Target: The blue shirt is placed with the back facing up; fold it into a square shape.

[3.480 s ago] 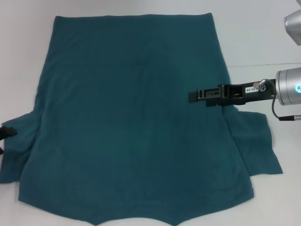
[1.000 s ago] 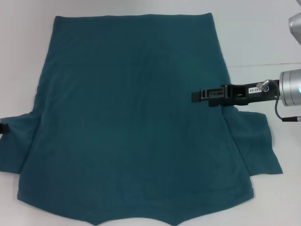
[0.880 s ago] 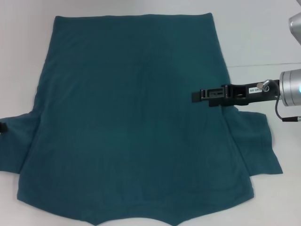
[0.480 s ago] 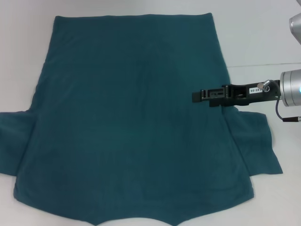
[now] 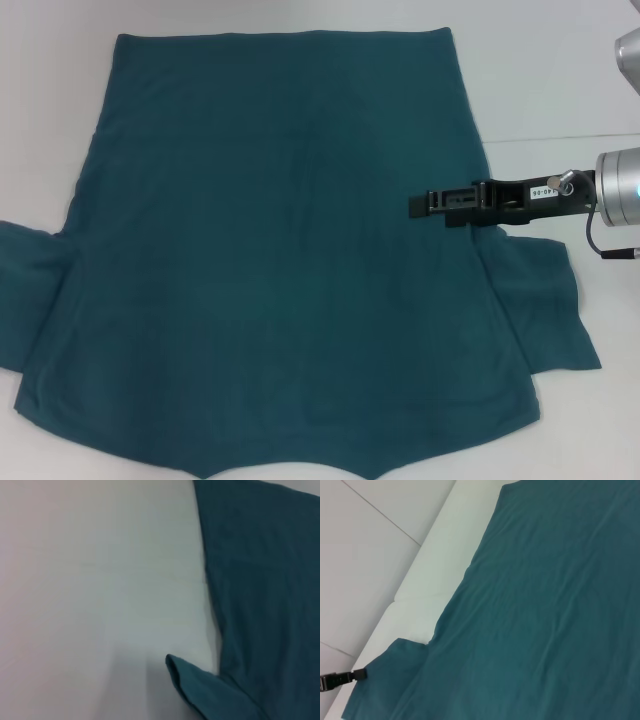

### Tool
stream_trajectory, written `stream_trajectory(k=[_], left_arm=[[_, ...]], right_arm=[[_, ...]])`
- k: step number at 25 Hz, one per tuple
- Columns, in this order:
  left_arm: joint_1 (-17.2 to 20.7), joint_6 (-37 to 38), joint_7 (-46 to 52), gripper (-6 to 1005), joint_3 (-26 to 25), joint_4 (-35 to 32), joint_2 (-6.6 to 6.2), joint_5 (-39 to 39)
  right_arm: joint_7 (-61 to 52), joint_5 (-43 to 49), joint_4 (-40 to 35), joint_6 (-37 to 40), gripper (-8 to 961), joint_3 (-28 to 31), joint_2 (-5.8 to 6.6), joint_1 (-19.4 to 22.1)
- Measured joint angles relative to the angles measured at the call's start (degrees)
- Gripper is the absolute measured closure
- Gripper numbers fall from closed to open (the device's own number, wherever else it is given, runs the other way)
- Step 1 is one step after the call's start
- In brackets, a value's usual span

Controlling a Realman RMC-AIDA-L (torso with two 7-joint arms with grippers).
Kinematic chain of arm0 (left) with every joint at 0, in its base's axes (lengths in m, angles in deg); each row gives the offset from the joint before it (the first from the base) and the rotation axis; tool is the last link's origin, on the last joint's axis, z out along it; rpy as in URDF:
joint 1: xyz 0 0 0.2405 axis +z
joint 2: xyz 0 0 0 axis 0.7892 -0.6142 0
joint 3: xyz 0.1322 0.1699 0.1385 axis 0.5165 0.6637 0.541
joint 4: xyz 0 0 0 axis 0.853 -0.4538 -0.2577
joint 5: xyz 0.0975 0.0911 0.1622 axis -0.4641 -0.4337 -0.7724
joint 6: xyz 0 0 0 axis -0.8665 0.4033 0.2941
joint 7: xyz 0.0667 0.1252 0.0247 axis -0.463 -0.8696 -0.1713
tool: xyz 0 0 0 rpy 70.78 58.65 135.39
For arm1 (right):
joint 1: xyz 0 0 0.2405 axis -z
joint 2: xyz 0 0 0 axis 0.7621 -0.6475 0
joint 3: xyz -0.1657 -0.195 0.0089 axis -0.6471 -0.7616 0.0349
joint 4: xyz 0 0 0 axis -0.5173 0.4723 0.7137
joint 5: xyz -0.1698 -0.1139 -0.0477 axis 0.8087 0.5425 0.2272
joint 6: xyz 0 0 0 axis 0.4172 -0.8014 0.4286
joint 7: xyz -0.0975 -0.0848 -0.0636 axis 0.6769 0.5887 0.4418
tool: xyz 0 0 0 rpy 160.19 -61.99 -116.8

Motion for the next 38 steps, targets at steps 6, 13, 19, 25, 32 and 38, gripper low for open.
stream_trajectory(k=[6, 13, 19, 25, 32, 38], left_arm=[[-1.26, 2.23, 3.33, 996, 1.90, -3.13, -0.31, -2.02], [-2.63, 3.95, 4.68, 996, 1.95, -5.06, -0.17, -4.56], [-3.87, 5.65, 5.51, 996, 2.18, -5.95, -0.21, -5.88], [-4.44, 8.20, 8.74, 996, 5.00, -6.65, 0.07, -6.29], [-6.55, 10.75, 11.97, 996, 7.81, -5.69, 1.50, -6.28], [-9.34, 9.75, 13.27, 996, 7.73, -1.44, 3.01, -6.00]], right_arm=[[-0.09, 0.03, -0.03, 0.06, 42, 0.00, 0.00, 0.00], [-0.08, 0.11, -0.08, 0.10, 42, 0.00, 0.00, 0.00], [-0.19, 0.19, -0.08, 0.10, 42, 0.00, 0.00, 0.00], [-0.05, 0.19, -0.03, 0.05, 42, 0.00, 0.00, -0.05], [0.04, 0.26, 0.01, -0.07, 42, 0.00, 0.00, -0.09], [0.14, 0.26, 0.02, -0.31, 42, 0.00, 0.00, -0.04]])
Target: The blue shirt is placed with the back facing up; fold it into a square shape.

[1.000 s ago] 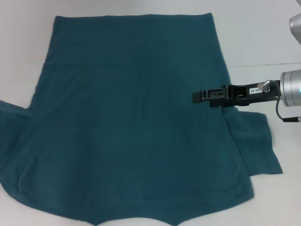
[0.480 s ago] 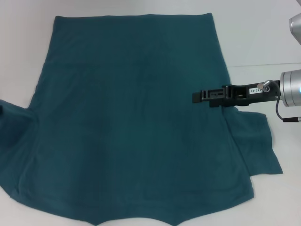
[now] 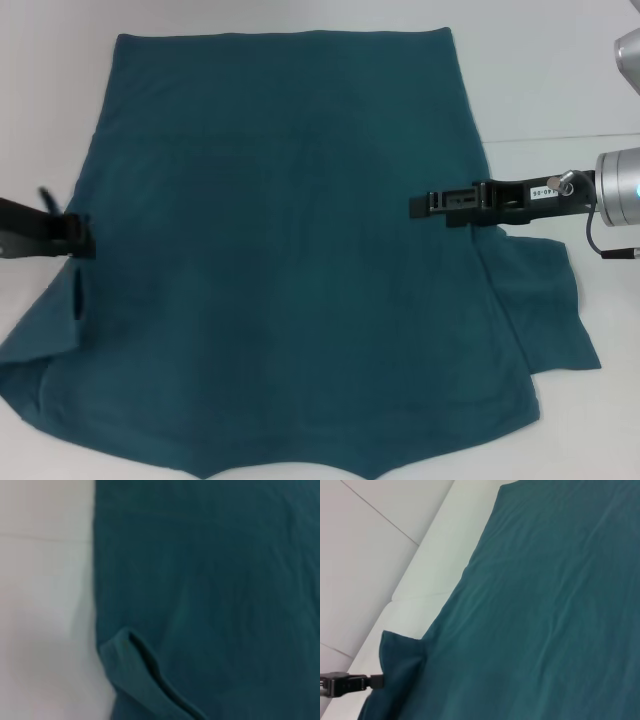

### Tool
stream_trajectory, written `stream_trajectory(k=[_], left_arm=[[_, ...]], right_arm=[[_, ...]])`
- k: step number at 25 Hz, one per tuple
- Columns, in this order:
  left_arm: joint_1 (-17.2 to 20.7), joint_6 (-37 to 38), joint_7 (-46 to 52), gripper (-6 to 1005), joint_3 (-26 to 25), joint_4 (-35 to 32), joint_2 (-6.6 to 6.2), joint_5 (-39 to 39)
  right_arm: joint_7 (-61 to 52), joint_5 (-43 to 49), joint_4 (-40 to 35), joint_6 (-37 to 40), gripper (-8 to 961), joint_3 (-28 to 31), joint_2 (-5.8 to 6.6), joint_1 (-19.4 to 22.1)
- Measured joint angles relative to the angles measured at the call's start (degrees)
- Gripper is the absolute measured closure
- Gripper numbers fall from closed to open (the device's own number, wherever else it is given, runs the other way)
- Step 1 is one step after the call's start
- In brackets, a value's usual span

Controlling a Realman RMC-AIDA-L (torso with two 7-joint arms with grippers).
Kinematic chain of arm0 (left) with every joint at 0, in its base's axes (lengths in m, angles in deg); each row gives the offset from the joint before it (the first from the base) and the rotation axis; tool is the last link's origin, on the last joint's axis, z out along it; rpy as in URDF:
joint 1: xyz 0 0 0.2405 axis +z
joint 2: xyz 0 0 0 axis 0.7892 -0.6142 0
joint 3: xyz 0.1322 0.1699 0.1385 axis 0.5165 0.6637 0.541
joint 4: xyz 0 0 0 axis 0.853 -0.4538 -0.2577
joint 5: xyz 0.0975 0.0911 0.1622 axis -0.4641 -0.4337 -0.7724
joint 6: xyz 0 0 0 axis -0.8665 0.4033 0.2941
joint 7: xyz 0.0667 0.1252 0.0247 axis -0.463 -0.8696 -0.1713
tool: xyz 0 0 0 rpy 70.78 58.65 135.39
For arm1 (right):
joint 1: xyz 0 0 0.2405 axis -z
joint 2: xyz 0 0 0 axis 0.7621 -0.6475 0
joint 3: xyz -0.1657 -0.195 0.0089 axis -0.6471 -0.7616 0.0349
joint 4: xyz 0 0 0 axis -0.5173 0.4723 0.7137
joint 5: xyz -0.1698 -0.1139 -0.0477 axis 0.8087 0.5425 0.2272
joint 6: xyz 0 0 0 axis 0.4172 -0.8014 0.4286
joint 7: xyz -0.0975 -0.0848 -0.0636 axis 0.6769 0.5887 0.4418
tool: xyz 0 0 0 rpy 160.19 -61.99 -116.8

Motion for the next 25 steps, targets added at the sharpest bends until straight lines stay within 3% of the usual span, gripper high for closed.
stream_trajectory(k=[13, 19, 25], left_arm=[[-5.67, -8.85, 2.53, 988, -0.52, 13.18, 0.14, 0.55], [-6.69, -10.56, 2.75, 932, -0.53, 17.11, -0.87, 0.66], [-5.92, -8.86, -0.47, 876, -0.48, 16.33, -0.53, 3.68]], right_arm=[[0.02, -0.01, 0.00, -0.14, 42, 0.00, -0.07, 0.04], [0.02, 0.00, 0.08, -0.16, 43, 0.00, -0.09, 0.04], [0.02, -0.01, 0.09, -0.31, 43, 0.00, -0.09, 0.04]])
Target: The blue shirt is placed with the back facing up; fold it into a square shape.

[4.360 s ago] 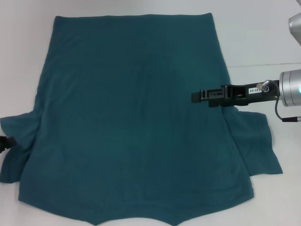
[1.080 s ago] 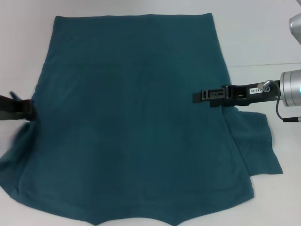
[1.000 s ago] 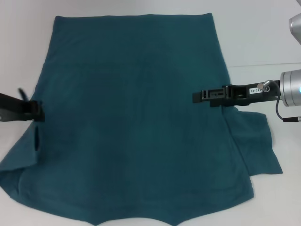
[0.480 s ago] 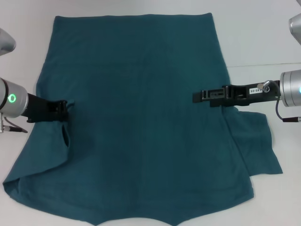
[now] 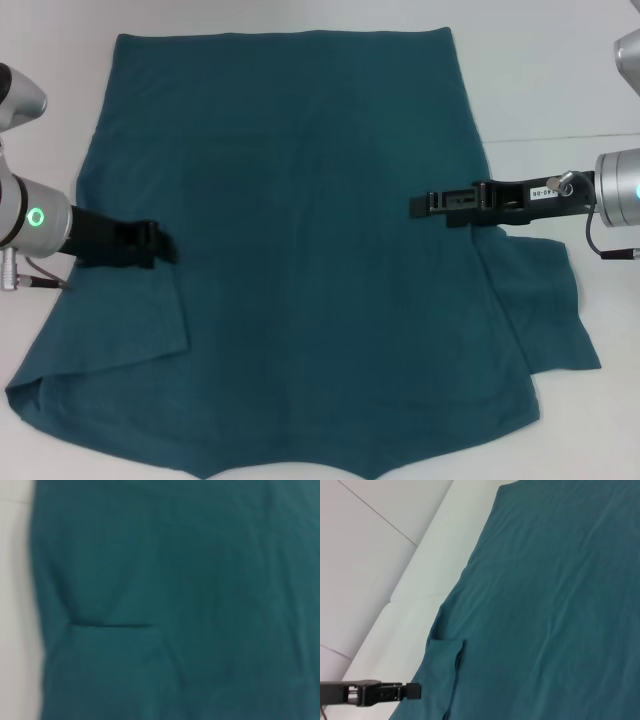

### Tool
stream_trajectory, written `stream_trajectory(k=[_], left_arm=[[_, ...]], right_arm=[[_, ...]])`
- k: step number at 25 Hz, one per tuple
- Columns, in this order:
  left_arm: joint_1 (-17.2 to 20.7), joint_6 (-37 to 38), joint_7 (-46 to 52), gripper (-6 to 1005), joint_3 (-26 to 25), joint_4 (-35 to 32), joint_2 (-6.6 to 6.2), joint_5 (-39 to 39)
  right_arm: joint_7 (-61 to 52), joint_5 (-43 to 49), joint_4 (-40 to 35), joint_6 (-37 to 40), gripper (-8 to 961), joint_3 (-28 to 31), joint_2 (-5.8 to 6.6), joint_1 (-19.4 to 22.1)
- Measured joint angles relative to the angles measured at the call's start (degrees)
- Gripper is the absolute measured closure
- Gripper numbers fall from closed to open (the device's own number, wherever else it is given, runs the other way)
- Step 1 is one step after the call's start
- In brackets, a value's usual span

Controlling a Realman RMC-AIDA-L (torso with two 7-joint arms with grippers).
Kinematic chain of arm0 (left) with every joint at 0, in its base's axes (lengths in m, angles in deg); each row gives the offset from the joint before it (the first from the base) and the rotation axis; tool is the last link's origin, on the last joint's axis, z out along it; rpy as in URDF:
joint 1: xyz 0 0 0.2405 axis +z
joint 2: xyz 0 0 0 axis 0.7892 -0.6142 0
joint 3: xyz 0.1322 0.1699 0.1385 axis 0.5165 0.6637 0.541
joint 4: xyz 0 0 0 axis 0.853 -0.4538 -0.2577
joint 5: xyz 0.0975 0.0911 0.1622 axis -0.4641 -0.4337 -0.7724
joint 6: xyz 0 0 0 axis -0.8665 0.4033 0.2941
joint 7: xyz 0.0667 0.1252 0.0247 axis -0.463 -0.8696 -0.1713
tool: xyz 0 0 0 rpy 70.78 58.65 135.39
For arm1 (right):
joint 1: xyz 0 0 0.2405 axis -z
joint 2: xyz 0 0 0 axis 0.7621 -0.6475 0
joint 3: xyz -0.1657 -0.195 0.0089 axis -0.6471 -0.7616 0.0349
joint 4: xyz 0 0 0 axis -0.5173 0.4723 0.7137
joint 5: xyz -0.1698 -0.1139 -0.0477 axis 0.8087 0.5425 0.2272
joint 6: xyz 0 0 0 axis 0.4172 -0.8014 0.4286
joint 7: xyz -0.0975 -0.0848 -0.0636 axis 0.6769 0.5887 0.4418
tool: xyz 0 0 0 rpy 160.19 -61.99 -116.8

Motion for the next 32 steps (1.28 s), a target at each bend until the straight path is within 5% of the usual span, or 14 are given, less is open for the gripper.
stream_trajectory(k=[3, 11, 16, 24, 32], left_arm=[[3.70, 3.18, -4.12, 848, -0.11, -3.06, 0.18, 9.50], [13.24, 12.22, -15.49, 416, -4.96, -4.66, 0.11, 25.96], [18.48, 20.10, -32.38, 414, -11.66, -2.30, 0.37, 30.26], [22.37, 27.20, -51.84, 384, -13.08, -2.38, 2.18, 30.64], [22.64, 25.65, -54.96, 283, -13.52, -2.12, 3.16, 31.28]], right_arm=[[0.00, 0.00, 0.00, -0.01, 43, -0.07, 0.00, 0.00], [1.89, 0.00, -0.08, 1.25, 43, -0.53, 0.18, 0.15], [2.80, 0.00, -0.48, 2.12, 43, -0.49, 0.19, 0.26], [4.28, 0.00, -0.72, 3.98, 43, -0.43, 0.63, 0.49], [4.04, 0.00, -1.50, 5.08, 43, -0.05, 1.56, 2.23]])
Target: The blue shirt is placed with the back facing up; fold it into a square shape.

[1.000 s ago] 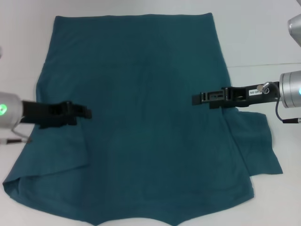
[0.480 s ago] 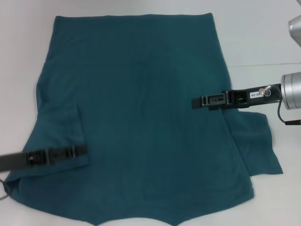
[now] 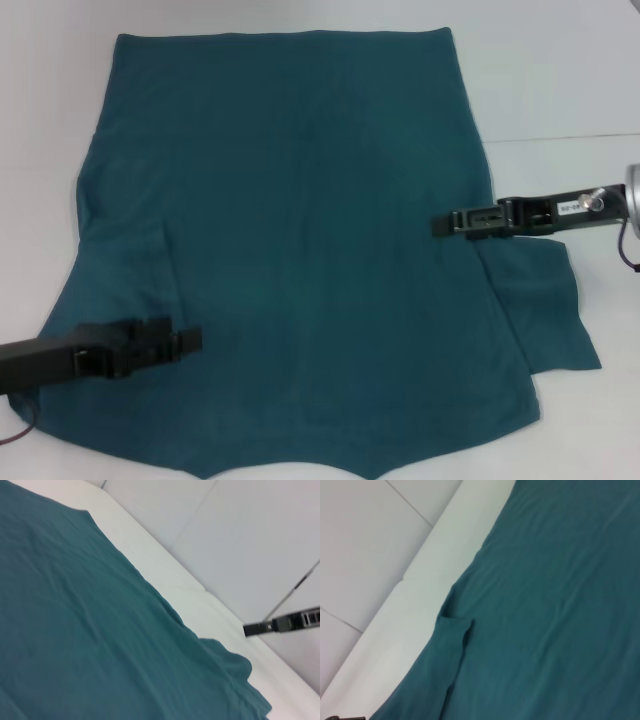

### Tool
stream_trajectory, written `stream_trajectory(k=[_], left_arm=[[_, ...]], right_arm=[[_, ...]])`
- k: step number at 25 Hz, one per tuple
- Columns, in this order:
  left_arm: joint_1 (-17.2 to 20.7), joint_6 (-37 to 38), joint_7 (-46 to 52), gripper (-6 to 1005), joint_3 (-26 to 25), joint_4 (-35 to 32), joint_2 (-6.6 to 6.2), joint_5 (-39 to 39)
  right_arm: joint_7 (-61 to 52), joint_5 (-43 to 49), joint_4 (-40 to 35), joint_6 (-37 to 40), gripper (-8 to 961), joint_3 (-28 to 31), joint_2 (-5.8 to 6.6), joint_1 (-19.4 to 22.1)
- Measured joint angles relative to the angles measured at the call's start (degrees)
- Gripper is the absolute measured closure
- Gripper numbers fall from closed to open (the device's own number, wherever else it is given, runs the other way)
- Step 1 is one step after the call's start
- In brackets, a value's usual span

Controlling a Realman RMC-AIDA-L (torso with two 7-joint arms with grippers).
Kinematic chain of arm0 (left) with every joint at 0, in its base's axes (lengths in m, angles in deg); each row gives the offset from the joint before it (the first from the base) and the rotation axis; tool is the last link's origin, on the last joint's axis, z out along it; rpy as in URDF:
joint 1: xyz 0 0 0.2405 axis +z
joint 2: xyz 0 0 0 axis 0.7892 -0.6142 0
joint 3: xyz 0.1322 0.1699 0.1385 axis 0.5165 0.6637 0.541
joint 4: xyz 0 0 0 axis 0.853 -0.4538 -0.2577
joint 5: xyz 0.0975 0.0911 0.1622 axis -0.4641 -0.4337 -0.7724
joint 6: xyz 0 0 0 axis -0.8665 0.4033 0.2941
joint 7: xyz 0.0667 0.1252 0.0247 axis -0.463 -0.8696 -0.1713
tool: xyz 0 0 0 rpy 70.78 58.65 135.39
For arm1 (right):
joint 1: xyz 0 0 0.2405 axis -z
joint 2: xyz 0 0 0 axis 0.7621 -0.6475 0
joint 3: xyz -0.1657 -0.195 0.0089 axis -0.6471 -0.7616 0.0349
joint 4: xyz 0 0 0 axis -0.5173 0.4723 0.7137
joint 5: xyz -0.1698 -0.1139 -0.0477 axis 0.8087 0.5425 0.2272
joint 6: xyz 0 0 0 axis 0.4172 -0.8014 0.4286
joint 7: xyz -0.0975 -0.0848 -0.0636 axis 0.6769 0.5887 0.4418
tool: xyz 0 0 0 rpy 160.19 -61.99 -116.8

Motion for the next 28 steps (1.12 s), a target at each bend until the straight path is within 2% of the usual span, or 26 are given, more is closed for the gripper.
stream_trajectory(k=[3, 6, 7, 10, 12, 21, 28], left_arm=[[0.00, -0.21, 0.66, 262, -0.63, 0.00, 0.05, 1.54], [0.14, -0.60, 1.12, 263, -1.31, 0.00, 0.09, 3.32], [0.14, -0.73, 1.16, 263, -1.46, 0.01, 0.11, 3.46], [0.15, -1.32, 1.23, 262, -1.89, 0.06, 0.29, 3.74], [0.13, -1.73, 1.26, 262, -1.95, 0.08, 0.43, 3.77], [-0.35, -3.05, 2.18, 262, -1.99, 0.09, 0.58, 3.79], [-0.43, -3.92, 2.52, 263, -1.83, 0.09, 0.82, 3.79]], right_arm=[[-0.77, 0.14, -0.01, 0.94, 43, -0.04, 1.09, 1.47], [-3.13, 0.64, -0.09, 1.58, 44, 0.17, 2.70, 3.44], [-4.14, 0.69, -0.32, 1.97, 44, 0.61, 3.68, 4.90], [-4.70, 0.71, -0.85, 2.35, 44, 1.85, 4.13, 6.41], [-5.82, 0.77, -1.33, 2.37, 44, 4.90, 4.51, 8.31], [-10.14, 3.99, -1.40, 0.68, 44, 7.61, 5.97, 9.93], [-11.47, 9.94, -1.00, -2.60, 44, 7.52, 4.95, 8.03]])
